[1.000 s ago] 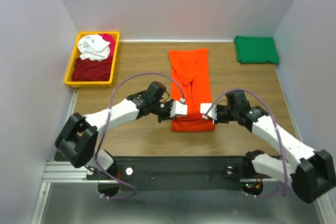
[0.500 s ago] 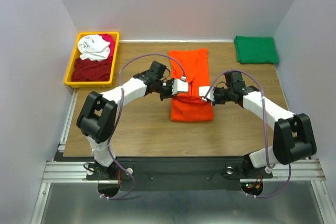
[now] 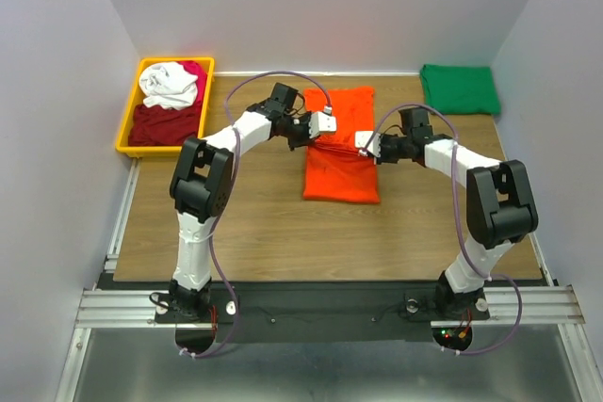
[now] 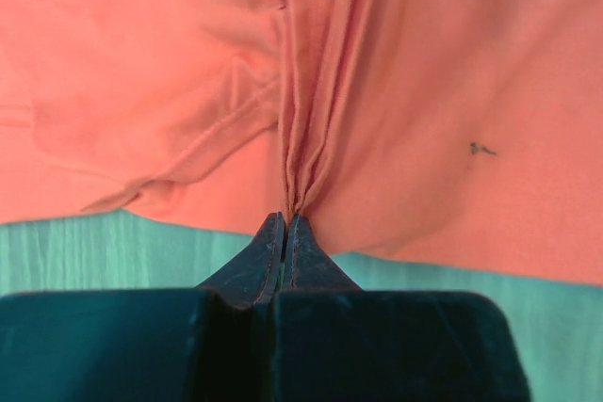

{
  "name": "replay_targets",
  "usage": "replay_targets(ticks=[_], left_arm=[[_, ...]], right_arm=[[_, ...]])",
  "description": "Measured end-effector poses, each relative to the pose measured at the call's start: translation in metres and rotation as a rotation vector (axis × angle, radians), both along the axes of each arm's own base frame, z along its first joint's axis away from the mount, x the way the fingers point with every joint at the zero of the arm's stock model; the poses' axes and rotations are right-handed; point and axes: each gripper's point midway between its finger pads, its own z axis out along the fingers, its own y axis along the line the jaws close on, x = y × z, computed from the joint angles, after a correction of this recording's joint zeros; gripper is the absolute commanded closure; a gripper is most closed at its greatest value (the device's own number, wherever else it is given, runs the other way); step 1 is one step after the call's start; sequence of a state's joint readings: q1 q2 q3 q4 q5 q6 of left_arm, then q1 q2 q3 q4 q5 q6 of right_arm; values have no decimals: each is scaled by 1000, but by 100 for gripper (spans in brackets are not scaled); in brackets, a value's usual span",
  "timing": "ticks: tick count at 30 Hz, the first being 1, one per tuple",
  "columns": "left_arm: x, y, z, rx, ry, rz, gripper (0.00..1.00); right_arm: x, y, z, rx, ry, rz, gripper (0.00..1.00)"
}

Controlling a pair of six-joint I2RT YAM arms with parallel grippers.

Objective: Fold and stack the t-shirts
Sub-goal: Fold the tshirt

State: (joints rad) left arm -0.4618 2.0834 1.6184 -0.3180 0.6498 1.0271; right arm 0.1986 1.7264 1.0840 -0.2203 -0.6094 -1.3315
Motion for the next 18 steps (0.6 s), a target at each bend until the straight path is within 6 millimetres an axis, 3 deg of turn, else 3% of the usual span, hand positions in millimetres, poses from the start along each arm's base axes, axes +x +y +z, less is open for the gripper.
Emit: replay_targets(ticks=[3,4,5,9,12,14,17,18], left_arm=[[14,1,-7,6,5,29,70],[19,3,-8,9,4,41,63],[22,5,-9,11,5,55,50],[33,17,-7,6,2,123,46],[25,28,-7,2,19,153,46],[8,40,-2,-3,27,166,46],[-25,50,11,-16,28,156,46],[-45,52,18,-24,28,141,46]], right_arm=[[6,-2,-7,-1,4,-27,35],[12,-3,-7,0,-10,-45,25],[16,-4,-5,-1,-23,-56,23],[29,-10,4,11,-45,-132,27],[30,-16,23,37,-65,-177,41],[19,-16,47,67,-96,-179,50],[-11,-12,77,107,-136,-153,53],[-22,-7,83,117,-148,-134,53]])
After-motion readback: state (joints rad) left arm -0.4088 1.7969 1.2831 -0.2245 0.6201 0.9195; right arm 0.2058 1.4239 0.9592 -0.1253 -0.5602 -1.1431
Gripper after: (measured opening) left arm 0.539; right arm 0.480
